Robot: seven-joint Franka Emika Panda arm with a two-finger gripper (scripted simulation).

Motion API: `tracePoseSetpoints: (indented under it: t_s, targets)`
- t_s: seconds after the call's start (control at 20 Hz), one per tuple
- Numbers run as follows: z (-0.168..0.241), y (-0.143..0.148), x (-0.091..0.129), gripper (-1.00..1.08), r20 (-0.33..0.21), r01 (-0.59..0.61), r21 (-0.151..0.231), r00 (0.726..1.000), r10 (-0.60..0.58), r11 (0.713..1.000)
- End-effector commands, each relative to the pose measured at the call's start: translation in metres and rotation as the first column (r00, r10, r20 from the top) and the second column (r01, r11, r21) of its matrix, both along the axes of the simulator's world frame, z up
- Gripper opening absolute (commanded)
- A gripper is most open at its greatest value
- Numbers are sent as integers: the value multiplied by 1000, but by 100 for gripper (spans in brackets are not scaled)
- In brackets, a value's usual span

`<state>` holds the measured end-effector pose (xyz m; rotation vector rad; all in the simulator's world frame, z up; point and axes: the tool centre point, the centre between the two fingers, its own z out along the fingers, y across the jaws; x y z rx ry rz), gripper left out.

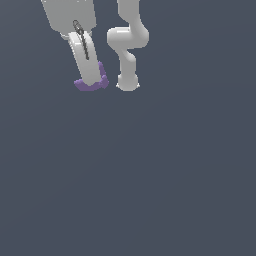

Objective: Pick up the object and move it to a goal position.

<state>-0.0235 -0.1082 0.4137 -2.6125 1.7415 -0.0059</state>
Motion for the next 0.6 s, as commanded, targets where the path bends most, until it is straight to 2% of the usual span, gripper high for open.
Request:
tracePoseSetpoints:
  t_s: [0.0,0.55]
  targets:
    - [15,-3,-1,-100,-3,-1,0,1000,1,1000]
    - [40,-10,-2,-100,-4,-3,0,1000,3,1000]
